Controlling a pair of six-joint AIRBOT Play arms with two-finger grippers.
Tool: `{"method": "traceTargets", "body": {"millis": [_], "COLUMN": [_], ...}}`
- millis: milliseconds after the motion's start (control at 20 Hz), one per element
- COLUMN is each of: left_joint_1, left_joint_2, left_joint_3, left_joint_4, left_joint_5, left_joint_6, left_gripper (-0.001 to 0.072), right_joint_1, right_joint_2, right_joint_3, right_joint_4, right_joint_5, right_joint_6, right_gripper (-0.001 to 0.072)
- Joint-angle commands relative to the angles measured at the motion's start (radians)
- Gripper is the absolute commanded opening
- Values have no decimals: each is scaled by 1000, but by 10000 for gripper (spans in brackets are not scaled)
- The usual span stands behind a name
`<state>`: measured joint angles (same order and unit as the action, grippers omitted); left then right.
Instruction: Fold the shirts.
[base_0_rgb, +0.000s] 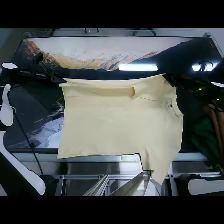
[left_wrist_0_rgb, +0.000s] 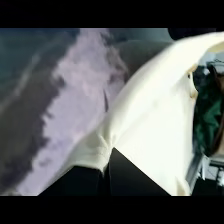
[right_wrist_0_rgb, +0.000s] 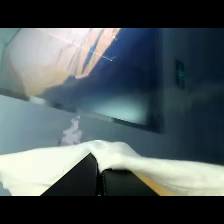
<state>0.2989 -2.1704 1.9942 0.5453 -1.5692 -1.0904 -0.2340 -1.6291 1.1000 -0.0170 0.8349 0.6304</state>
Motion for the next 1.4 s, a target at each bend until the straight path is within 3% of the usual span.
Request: {"method": "traceTargets", "body": {"millis": [0,300,500,800,1000,1350], "left_joint_1": [1,38,35,65,65,39], "left_joint_2": [-91,-91,-18,-5,-5,-6], "left_joint_3": [164,163,-3,-92,-183,-293], "left_joint_4": [11,-123,-120,-116,16,92], "left_joint_5": [44,25,-48,-264,-260,-187], "left_joint_6": [-17,5,86,50,15,16], "left_gripper": [16,16,15,13,14,12], "right_joint_1": [-3,-39,-41,-71,-110,-113], "right_joint_2": [-131,-140,-140,-113,-97,-99], "right_joint_3": [137,212,212,212,204,159], "right_joint_4": [63,54,-151,-445,-597,-631], "right_joint_5": [73,187,322,488,501,499], "right_joint_6": [-1,3,70,221,291,291], "right_gripper": [17,16,16,16,15,17]}}
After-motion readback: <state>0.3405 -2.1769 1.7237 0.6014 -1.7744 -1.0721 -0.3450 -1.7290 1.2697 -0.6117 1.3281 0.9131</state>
